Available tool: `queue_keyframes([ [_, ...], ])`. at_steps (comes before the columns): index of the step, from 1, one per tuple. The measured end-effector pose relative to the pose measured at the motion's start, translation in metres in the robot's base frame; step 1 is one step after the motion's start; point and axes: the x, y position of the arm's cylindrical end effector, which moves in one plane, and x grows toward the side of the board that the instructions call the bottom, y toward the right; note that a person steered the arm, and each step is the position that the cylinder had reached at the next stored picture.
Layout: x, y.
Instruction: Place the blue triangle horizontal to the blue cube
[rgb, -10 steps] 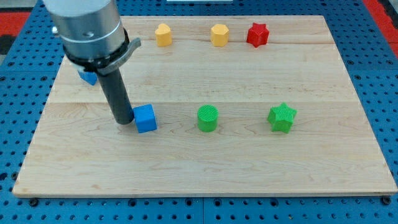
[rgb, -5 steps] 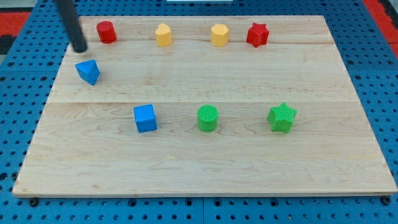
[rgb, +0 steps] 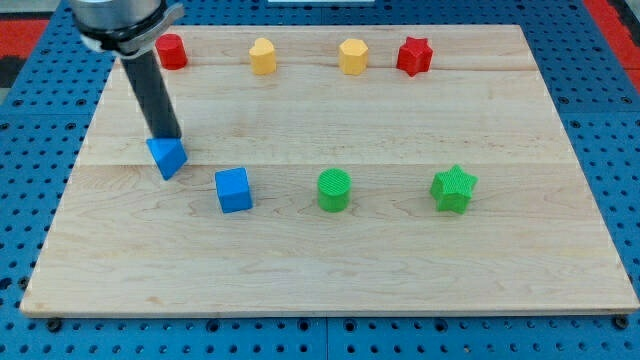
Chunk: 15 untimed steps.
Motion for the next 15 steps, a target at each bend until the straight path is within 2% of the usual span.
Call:
queue_keyframes([
  [1,0.000,-0.016],
  [2,0.025,-0.025],
  [3,-0.018,-0.024],
  [4,0.008,0.013],
  [5,0.039,0.003],
  [7,0.025,-0.032],
  [8,0.064,-0.084],
  [9,0.114,-0.076],
  [10,0.151,-0.021],
  [12,0.127,0.026],
  [14,0.064,0.036],
  [15,0.058,0.028],
])
